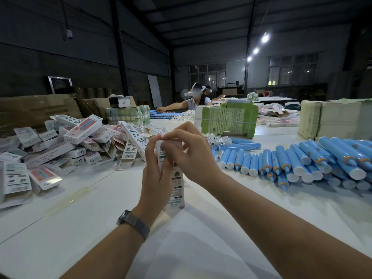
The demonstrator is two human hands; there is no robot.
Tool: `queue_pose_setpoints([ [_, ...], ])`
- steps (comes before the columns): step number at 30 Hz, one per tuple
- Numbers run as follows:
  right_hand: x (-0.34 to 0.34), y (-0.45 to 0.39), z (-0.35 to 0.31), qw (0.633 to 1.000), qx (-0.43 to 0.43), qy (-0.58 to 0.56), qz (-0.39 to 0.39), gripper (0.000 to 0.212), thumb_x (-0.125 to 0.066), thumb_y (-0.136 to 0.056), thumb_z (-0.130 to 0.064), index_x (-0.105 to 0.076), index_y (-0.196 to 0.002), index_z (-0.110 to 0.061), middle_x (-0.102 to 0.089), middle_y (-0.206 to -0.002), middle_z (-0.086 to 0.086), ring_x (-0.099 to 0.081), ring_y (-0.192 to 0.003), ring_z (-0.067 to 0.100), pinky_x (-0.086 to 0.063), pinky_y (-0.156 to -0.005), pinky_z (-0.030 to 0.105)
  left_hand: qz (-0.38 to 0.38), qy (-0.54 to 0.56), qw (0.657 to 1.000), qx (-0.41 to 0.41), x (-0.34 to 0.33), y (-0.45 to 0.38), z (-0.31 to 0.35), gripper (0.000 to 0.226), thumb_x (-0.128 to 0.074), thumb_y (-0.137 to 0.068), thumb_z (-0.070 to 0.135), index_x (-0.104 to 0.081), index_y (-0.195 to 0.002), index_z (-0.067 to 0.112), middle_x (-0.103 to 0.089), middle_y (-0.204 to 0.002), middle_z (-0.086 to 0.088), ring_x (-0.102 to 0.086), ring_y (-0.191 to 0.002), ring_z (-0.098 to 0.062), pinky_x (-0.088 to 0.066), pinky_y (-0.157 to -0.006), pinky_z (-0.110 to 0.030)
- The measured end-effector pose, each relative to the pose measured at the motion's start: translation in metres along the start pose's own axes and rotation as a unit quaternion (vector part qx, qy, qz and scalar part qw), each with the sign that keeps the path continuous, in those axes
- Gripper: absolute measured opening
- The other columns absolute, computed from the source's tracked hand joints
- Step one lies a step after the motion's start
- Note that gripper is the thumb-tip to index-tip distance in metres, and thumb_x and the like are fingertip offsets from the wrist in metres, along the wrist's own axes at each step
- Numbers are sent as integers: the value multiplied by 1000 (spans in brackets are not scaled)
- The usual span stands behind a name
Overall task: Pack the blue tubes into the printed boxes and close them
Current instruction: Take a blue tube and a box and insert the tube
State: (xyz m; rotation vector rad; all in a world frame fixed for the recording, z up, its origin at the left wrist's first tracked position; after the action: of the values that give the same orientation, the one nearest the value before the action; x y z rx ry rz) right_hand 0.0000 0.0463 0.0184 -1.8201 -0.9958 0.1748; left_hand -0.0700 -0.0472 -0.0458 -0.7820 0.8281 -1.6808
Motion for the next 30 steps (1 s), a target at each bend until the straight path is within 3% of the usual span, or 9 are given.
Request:
queue_pose_setpoints([
  [2,-2,-1,-2,1000,-8,-7,4,8,-71,-88,-16,-75,-95,-17,-58,-97,-9,-59,-91,6,-48,-77,26,-13,-15,1000,-6,0,0,-2,70,-54,-95,10,-23,-145,47,-54,-117,47,-64,-105,9,-58,-74,-18],
  [4,-2,-1,-3,1000,-14,-15,11,6,-71,-87,-13,-75,-92,-14,-63,-98,-8,-60,-92,7,-52,-81,32,-36,-38,999,-5,0,0,-6,94,-67,-88,-3,-14,-153,39,-48,-119,51,-59,-109,15,-55,-80,-14],
  [6,-2,-1,-4,1000,-13,-22,13,6,-71,-87,-10,-74,-91,-12,-68,-96,-5,-62,-93,11,-54,-83,40,-49,-49,998,-7,0,1,-11,108,-75,-81,-6,-7,-157,29,-45,-121,53,-56,-113,16,-53,-86,-12],
  [9,-3,-2,-4,1000,-7,-19,18,7,-71,-86,-8,-75,-90,-12,-71,-94,-4,-64,-91,14,-55,-83,42,-50,-60,997,-4,0,1,-14,120,-81,-74,-8,-6,-155,38,-46,-117,54,-57,-109,16,-50,-83,-8],
  [15,-3,-4,-2,1000,0,-9,28,6,-71,-85,-9,-74,-88,-13,-70,-90,-7,-65,-86,12,-55,-79,42,-44,-64,997,6,0,0,-15,123,-85,-70,-6,-8,-152,43,-49,-114,53,-59,-104,16,-50,-80,-7],
  [21,-3,-5,-3,1000,1,1,31,6,-70,-86,-11,-74,-87,-16,-64,-85,-14,-64,-83,10,-55,-76,41,-50,-59,997,2,-2,0,-18,121,-85,-71,-5,-6,-156,32,-47,-113,55,-57,-103,20,-47,-80,-3],
  [30,-1,-7,-8,999,16,24,31,9,-67,-89,-12,-74,-92,-17,-68,-87,-10,-64,-83,11,-55,-74,41,-42,-54,998,-2,-1,-4,-16,116,-89,-67,-1,-15,-147,38,-50,-112,53,-58,-99,20,-45,-75,0],
])
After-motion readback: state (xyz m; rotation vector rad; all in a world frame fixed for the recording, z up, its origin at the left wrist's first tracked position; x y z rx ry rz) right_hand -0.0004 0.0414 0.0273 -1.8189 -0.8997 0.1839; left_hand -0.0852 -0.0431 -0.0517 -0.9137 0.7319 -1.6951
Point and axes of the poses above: each hand's wrist, its own y-axis away from the middle knuckle, its own x-axis out of the back of the hand, z = x × y, the point moved 1 cm from there along -y, towards the middle knuckle
